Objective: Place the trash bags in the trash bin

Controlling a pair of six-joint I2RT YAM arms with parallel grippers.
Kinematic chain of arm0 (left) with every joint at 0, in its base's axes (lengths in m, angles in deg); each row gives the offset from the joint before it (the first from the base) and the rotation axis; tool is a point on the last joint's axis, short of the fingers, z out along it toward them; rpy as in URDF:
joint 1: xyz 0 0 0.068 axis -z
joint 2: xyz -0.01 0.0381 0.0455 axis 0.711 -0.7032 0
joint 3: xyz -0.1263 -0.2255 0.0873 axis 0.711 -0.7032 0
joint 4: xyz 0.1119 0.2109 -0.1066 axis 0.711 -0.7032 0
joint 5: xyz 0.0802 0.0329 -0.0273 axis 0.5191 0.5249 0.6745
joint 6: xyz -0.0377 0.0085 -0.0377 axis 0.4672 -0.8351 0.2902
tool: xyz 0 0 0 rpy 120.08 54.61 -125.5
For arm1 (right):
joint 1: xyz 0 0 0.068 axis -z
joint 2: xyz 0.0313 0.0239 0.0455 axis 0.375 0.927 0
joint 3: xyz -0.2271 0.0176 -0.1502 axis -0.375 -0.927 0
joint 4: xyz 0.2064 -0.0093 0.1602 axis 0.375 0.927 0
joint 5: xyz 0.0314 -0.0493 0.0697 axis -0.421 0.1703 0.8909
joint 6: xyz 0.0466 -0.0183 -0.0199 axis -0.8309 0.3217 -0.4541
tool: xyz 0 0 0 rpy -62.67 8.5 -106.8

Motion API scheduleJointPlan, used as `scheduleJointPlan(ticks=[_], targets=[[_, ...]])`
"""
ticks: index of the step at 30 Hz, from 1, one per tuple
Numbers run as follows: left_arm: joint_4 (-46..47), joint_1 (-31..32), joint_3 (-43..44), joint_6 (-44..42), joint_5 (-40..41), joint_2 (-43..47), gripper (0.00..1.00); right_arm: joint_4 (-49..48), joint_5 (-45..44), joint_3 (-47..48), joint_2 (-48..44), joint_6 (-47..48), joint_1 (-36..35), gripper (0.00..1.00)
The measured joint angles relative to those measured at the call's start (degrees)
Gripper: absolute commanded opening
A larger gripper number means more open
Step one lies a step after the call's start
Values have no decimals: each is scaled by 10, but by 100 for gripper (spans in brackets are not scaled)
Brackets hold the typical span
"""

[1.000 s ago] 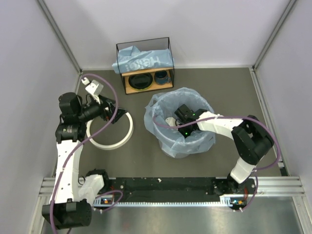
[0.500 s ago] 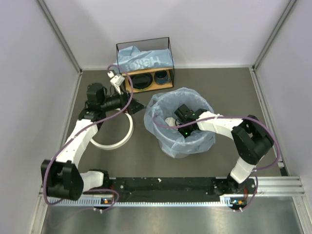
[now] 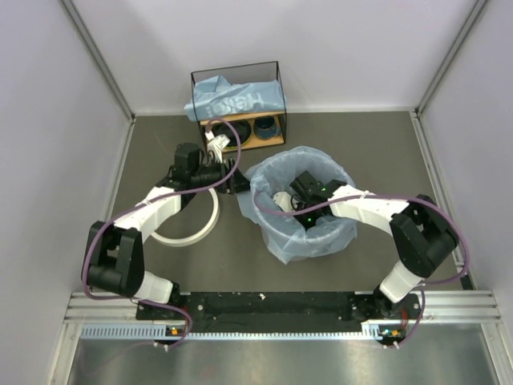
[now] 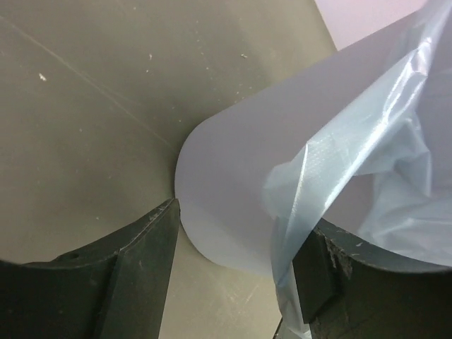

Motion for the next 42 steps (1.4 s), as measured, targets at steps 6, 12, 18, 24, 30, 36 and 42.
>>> scheduleJointPlan(ticks=[6,12,18,24,30,36,42], targets=[[-20,0,0,-8,15,-7,70,-7,-2,-1,-25,0,0,0],[-45,-2,11,-24,19,-7,71,-19,-2,-16,-58,0,0,0],[-111,-39,61,-48,5,45,71,-24,-5,-25,-60,7,0,0],[-137,-70,128,-84,3,153,73,-26,-6,-22,-44,8,0,0],[-187,-28,196,-121,22,165,74,-24,-6,-11,-22,8,0,0],[-248,51,223,-159,70,99,66,-23,-6,-11,-22,9,0,0],[-278,107,231,-186,122,66,46,-20,-12,-4,-21,10,0,0]])
